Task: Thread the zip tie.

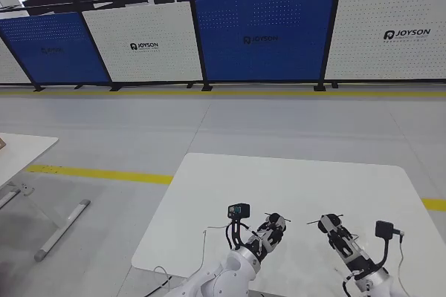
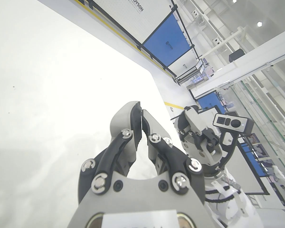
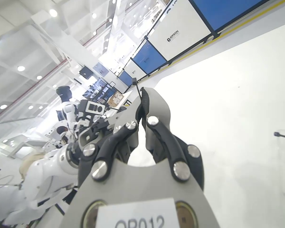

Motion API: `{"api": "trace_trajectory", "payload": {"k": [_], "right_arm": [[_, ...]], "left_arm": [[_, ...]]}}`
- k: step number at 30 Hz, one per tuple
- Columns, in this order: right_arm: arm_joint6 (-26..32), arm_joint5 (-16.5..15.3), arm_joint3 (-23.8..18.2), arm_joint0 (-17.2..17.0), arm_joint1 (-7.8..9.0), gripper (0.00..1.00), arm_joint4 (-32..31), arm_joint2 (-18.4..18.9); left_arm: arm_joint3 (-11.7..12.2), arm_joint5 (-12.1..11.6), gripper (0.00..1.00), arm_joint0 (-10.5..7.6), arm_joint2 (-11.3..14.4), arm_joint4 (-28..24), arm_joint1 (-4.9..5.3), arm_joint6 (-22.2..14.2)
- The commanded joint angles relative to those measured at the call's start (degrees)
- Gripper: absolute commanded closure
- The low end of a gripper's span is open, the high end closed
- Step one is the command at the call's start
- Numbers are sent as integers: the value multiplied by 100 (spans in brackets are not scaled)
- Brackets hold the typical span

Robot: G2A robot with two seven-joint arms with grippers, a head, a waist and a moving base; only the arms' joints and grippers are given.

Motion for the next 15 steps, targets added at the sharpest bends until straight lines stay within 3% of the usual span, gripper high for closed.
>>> {"api": "trace_trajectory", "payload": {"k": [1,15], "right_arm": [[-215,90,75,82,-59,100,-127,-140],[-394,263,67,103,-116,100,-216,-198]], "left_arm": [[0,0,100,0,0,0,0,0],[0,0,100,0,0,0,0,0]]}}
